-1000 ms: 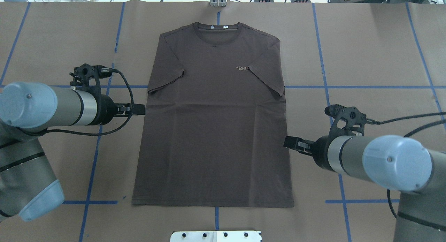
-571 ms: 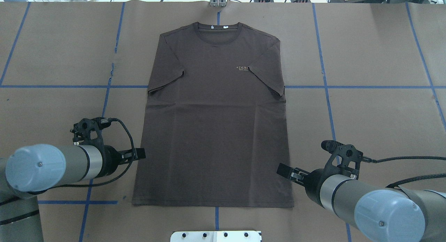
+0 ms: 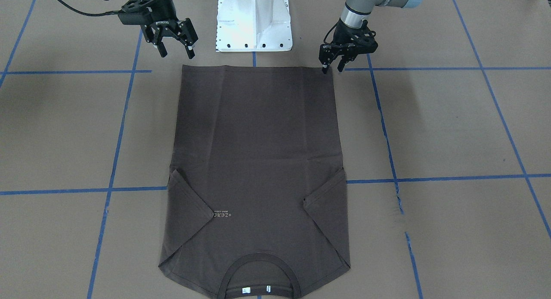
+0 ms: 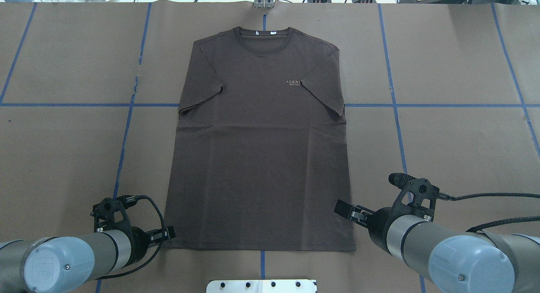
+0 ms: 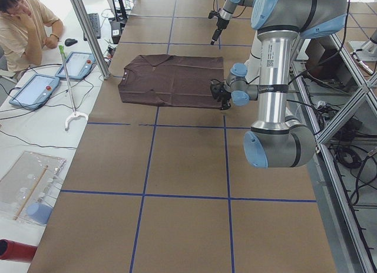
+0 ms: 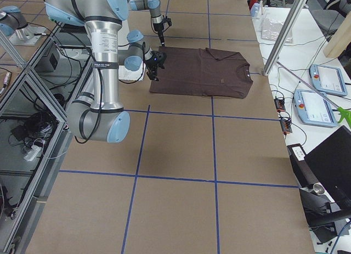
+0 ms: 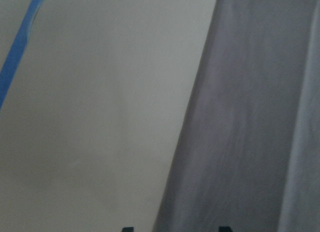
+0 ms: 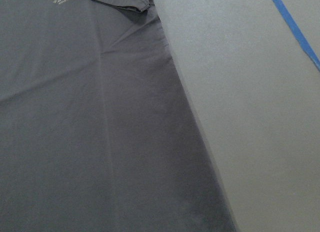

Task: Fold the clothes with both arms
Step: 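Lower both grippers to the shirt hem corners nearest the robot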

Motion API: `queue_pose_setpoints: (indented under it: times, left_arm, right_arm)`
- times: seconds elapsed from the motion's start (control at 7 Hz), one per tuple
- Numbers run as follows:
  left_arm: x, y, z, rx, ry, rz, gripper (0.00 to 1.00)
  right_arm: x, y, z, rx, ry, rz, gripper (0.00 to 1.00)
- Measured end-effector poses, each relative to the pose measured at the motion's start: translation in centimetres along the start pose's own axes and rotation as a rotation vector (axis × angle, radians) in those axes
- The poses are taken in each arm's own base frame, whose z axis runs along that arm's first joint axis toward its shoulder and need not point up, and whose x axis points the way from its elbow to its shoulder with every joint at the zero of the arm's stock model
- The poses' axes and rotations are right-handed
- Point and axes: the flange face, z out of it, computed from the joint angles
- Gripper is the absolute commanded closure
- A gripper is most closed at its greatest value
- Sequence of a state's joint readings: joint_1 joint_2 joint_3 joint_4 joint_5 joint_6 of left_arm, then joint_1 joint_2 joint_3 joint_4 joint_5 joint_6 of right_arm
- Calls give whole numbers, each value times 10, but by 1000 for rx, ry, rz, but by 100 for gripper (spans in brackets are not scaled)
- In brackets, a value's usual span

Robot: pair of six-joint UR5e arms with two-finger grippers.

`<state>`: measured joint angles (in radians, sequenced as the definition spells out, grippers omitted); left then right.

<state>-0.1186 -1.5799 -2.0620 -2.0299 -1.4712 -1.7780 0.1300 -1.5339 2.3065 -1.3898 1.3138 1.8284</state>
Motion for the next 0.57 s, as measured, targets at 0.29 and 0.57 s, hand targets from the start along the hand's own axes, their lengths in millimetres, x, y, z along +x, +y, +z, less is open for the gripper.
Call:
queue_pose_setpoints:
  times: [0.29,0.57]
  left_arm:
    - [-1,13,2,-15,-5,-12,53]
    - [1,15,2,-19,-4,-13,53]
  right_arm:
    - [0,0,0,0,-1,0,0]
    - [0,0,0,-1,-1,0,0]
